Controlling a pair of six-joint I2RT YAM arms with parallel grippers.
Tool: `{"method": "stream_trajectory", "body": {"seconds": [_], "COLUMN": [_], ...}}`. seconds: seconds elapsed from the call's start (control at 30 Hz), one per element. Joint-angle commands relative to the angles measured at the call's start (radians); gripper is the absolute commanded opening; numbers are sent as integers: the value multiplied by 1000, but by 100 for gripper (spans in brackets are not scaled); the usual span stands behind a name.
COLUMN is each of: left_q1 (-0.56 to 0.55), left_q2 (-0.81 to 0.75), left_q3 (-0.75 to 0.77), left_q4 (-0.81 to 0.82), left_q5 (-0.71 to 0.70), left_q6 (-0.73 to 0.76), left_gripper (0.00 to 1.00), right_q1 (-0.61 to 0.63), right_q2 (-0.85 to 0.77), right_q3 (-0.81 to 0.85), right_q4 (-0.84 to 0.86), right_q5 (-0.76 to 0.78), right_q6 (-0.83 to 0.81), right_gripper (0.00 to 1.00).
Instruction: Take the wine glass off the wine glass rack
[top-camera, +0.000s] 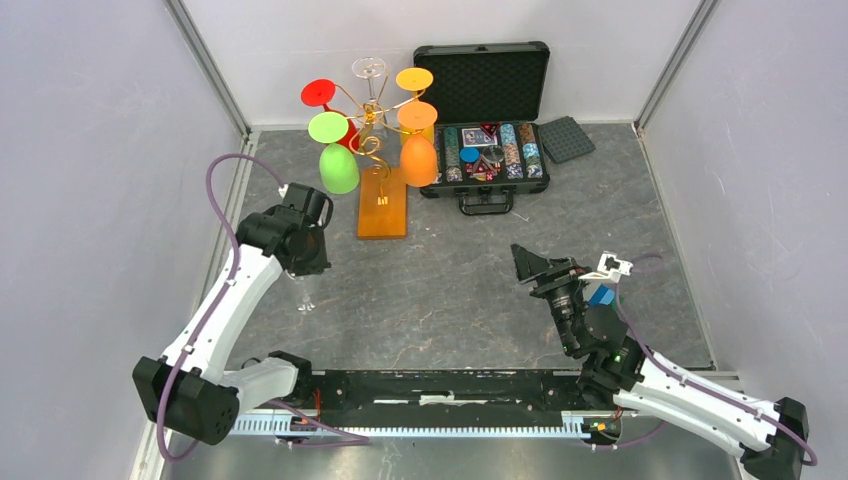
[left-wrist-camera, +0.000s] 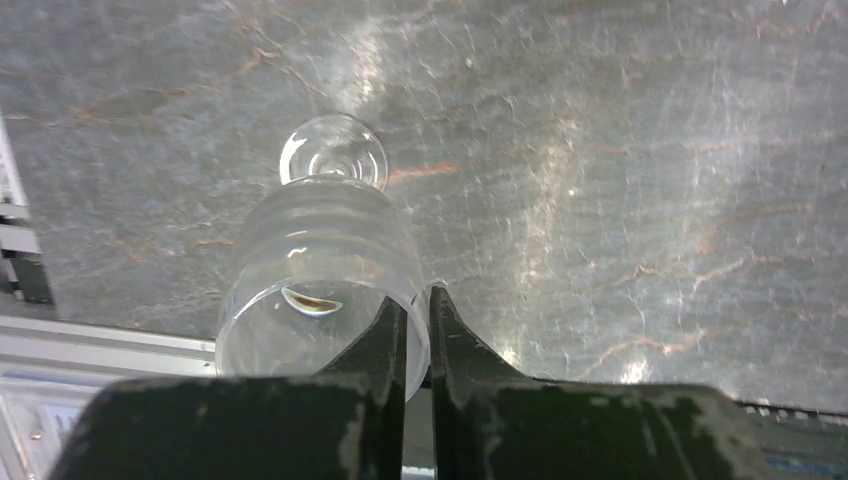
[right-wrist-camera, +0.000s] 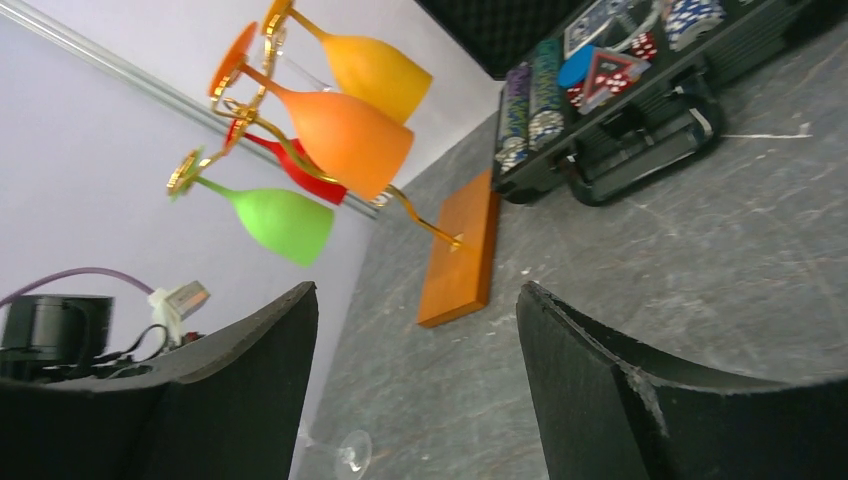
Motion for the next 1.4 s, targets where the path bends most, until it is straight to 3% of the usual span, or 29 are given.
{"method": "stream_trajectory", "body": {"seconds": [0.0, 0.27, 0.43, 0.6, 1.03, 1.37], "left_q1": [16, 15, 16, 19, 43, 49], "left_q2": [-24, -30, -48, -73, -98, -64], "left_q3": [-29, -73, -59, -14, 146, 377], "left_q4": [93, 120, 111, 89, 58, 253], "left_q5": [111, 79, 55, 2, -52, 74], "left_q6": [58, 45, 42, 48, 104, 55], "left_gripper": [2, 4, 28, 46, 58, 87], "right_q1": [2, 2, 2, 2, 2, 2], "right_q2": [-8, -2, -11, -10, -22, 13], "right_q3": [68, 105, 114, 146, 164, 226], "right_q4": [-88, -139, -193, -259, -352, -460], "right_q5": [68, 48, 29, 17, -54, -76], "right_q6": [-95, -101, -65, -48, 29, 12], "right_gripper": [78, 79, 80, 80, 82, 83]}}
